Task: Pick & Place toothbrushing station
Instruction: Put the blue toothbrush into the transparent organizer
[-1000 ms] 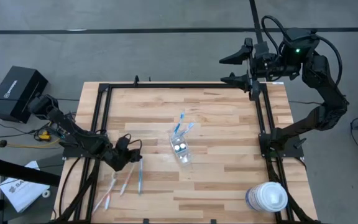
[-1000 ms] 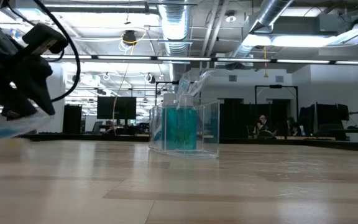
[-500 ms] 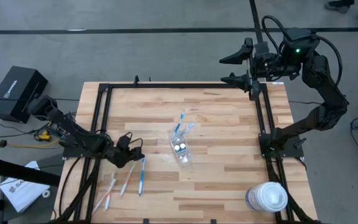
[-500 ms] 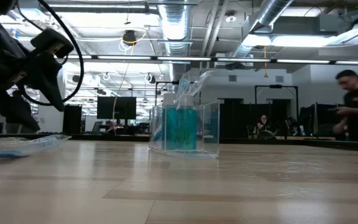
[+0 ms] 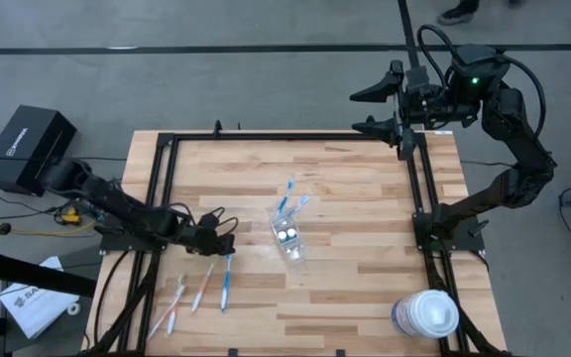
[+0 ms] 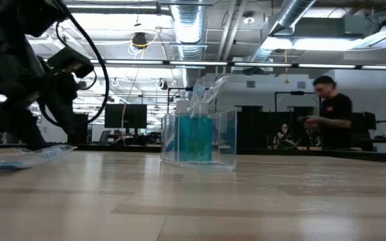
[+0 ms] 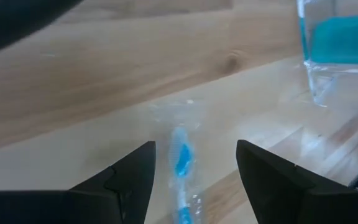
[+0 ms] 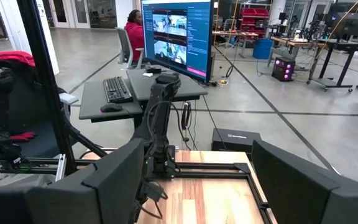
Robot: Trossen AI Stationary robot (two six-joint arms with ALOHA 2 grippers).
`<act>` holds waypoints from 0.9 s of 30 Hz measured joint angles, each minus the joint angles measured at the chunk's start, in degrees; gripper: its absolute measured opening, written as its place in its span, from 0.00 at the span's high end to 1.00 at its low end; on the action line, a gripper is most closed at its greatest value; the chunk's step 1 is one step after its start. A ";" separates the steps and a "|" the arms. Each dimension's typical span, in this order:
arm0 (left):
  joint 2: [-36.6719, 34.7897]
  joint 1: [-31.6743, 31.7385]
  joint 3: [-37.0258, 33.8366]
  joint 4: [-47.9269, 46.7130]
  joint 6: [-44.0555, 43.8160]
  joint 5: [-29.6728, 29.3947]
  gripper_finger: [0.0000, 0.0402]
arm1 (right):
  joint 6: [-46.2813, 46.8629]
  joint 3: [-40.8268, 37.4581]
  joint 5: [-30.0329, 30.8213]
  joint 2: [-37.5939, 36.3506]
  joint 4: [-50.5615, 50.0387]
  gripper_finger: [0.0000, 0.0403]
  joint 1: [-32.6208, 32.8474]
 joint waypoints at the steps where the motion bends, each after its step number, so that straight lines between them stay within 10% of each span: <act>1: 0.82 0.06 0.00 1.33 0.07 0.07 0.46 | 0.01 0.00 0.00 0.00 -0.02 0.28 0.01; 9: 8.86 0.05 0.05 10.30 0.12 0.68 0.53 | -0.02 0.11 0.00 0.58 0.24 0.28 0.02; 16: 11.15 0.04 0.09 12.43 1.45 -0.66 0.94 | 0.02 0.05 0.00 1.60 -0.01 0.28 0.00; 27: 9.14 2.35 0.11 31.70 13.69 -20.25 1.00 | -0.15 0.04 0.00 2.25 3.33 0.28 0.00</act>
